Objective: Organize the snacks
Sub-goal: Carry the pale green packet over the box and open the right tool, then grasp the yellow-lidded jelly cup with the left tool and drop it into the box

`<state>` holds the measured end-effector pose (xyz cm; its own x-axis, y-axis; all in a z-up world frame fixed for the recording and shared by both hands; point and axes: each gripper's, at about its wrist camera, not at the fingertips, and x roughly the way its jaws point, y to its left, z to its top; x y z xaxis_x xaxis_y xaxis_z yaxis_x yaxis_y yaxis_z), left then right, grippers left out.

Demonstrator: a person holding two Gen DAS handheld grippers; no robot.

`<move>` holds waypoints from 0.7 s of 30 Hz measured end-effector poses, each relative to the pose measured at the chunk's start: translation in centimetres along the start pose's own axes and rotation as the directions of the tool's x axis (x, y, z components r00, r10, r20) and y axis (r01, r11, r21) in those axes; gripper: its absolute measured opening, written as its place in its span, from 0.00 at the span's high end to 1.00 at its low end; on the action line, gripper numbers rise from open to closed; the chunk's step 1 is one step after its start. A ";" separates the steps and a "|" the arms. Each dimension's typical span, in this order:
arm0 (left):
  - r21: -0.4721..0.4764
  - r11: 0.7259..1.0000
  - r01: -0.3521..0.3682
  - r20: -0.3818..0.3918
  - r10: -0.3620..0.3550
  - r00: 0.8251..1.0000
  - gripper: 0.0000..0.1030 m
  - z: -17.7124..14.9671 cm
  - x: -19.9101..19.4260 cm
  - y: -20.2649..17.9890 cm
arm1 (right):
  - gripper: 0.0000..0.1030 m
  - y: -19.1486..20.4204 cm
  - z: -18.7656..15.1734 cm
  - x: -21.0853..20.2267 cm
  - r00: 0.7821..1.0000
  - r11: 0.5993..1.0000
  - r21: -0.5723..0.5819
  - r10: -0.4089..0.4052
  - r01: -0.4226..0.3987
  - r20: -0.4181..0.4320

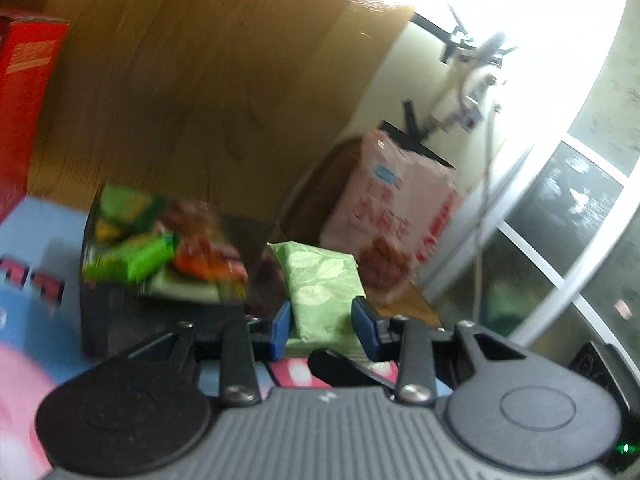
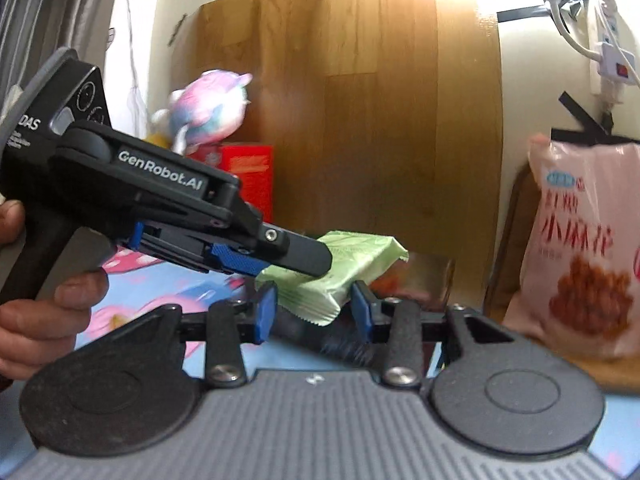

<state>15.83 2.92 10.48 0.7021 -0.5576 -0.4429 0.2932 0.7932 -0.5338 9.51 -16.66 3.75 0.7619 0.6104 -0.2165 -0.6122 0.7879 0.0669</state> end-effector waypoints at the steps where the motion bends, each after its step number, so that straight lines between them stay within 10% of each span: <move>1: -0.004 1.000 -0.013 0.001 0.013 1.000 0.66 0.6 1.1 0.2 | 0.58 -0.7 0.3 1.0 1.000 1.000 0.000 -0.007 0.007 0.003; 6: -0.013 0.993 -0.117 -0.019 0.117 0.993 0.63 2.0 5.0 1.9 | 0.51 -4.2 0.3 5.7 0.999 0.998 0.057 -0.037 0.039 -0.033; 9: -0.061 0.997 -0.051 0.033 0.053 0.998 0.63 2.3 1.8 2.9 | 0.51 -5.1 -0.4 5.9 0.996 0.990 0.113 -0.080 0.085 -0.050; 15: -0.126 0.989 -0.080 0.210 0.106 0.972 0.63 0.0 -11.4 6.2 | 0.50 -4.1 -2.9 1.0 0.994 0.938 0.338 0.096 -0.074 -0.050; 21: -0.239 0.934 -0.265 0.157 0.307 0.939 0.61 -5.4 -16.4 9.8 | 0.50 3.3 -3.9 1.7 0.947 0.924 0.288 0.297 -0.252 -0.123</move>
<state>3.66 18.53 8.67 0.8507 -0.2418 -0.4667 -0.0677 0.8301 -0.5536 7.95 -13.36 -0.18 0.5138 0.8020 -0.3045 -0.6968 0.5972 0.3973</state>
